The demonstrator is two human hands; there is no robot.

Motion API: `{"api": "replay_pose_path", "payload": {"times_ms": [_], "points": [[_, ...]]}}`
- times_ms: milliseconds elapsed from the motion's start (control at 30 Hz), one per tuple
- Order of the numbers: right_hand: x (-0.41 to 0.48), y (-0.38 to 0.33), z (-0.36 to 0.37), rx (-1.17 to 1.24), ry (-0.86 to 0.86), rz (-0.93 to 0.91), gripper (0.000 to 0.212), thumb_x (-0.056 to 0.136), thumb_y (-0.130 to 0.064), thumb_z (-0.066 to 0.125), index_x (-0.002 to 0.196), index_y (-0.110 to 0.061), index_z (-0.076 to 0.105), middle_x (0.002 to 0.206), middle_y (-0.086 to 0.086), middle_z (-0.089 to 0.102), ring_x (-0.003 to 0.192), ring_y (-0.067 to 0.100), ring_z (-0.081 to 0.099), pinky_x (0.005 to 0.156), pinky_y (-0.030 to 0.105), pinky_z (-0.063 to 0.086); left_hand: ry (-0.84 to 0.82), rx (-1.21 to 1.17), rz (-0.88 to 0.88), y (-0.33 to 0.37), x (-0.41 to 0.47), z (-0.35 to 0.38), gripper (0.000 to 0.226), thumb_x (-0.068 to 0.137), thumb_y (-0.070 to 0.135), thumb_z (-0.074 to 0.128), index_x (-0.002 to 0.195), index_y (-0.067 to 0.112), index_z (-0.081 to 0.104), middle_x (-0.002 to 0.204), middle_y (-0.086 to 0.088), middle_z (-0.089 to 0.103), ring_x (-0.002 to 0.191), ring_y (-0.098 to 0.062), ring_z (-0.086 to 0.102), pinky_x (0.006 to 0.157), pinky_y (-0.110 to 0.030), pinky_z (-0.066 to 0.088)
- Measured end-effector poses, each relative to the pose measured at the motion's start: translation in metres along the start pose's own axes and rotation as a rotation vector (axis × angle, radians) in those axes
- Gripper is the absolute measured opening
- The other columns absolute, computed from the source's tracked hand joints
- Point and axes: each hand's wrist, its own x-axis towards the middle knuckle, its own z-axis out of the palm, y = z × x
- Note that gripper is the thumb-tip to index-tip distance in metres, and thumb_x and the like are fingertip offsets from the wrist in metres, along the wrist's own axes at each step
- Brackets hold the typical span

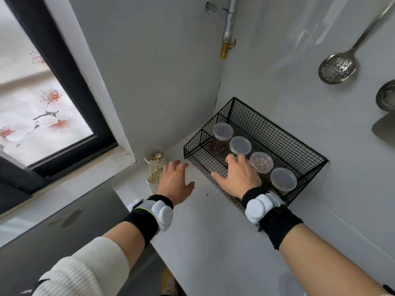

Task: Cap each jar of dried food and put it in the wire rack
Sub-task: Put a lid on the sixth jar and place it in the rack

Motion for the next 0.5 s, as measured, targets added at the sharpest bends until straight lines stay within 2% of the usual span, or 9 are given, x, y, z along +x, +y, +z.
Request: {"api": "replay_pose_path", "payload": {"times_ms": [67, 167, 267, 367, 500], "points": [[-0.001, -0.012, 0.005, -0.005, 0.003, -0.019, 0.067, 0.091, -0.068, 0.065, 0.131, -0.015, 0.052, 0.131, 0.014, 0.056, 0.119, 0.034, 0.059, 0.093, 0.045, 0.051, 0.113, 0.041, -0.103, -0.017, -0.001, -0.003, 0.072, 0.084, 0.049, 0.075, 0.143, 0.016, 0.052, 0.143, -0.018, 0.046, 0.130, -0.040, 0.040, 0.111, -0.044, 0.036], [-0.003, -0.027, 0.016, 0.006, -0.009, -0.057, 0.062, 0.092, -0.064, 0.065, 0.128, -0.015, 0.053, 0.128, 0.013, 0.057, 0.116, 0.032, 0.058, 0.094, 0.043, 0.049, 0.185, 0.040, -0.258, -0.041, 0.001, -0.007, 0.081, 0.076, 0.054, 0.080, 0.134, 0.007, 0.050, 0.134, -0.024, 0.044, 0.118, -0.043, 0.043, 0.104, -0.045, 0.034], [-0.007, -0.033, 0.023, 0.008, -0.069, -0.080, 0.059, 0.093, -0.059, 0.066, 0.130, -0.015, 0.052, 0.129, 0.013, 0.055, 0.117, 0.032, 0.058, 0.097, 0.044, 0.051, 0.151, -0.020, -0.361, -0.058, 0.006, -0.006, 0.091, 0.073, 0.056, 0.085, 0.135, 0.004, 0.043, 0.135, -0.023, 0.041, 0.117, -0.044, 0.046, 0.103, -0.046, 0.040], [-0.015, -0.032, 0.029, 0.009, -0.137, -0.114, 0.057, 0.094, -0.053, 0.067, 0.133, -0.014, 0.051, 0.130, 0.013, 0.052, 0.115, 0.031, 0.058, 0.099, 0.044, 0.051, 0.120, -0.125, -0.383, -0.066, 0.010, -0.001, 0.088, 0.073, 0.042, 0.089, 0.134, 0.000, 0.042, 0.130, -0.025, 0.044, 0.113, -0.048, 0.054, 0.097, -0.048, 0.046], [-0.030, -0.024, 0.032, 0.038, -0.136, -0.126, 0.055, 0.095, -0.049, 0.068, 0.134, -0.014, 0.052, 0.129, 0.012, 0.051, 0.112, 0.029, 0.058, 0.099, 0.042, 0.050, 0.101, -0.133, -0.386, -0.064, 0.006, 0.000, 0.088, 0.070, 0.037, 0.090, 0.134, -0.001, 0.044, 0.126, -0.026, 0.049, 0.114, -0.046, 0.052, 0.099, -0.045, 0.043]]}}
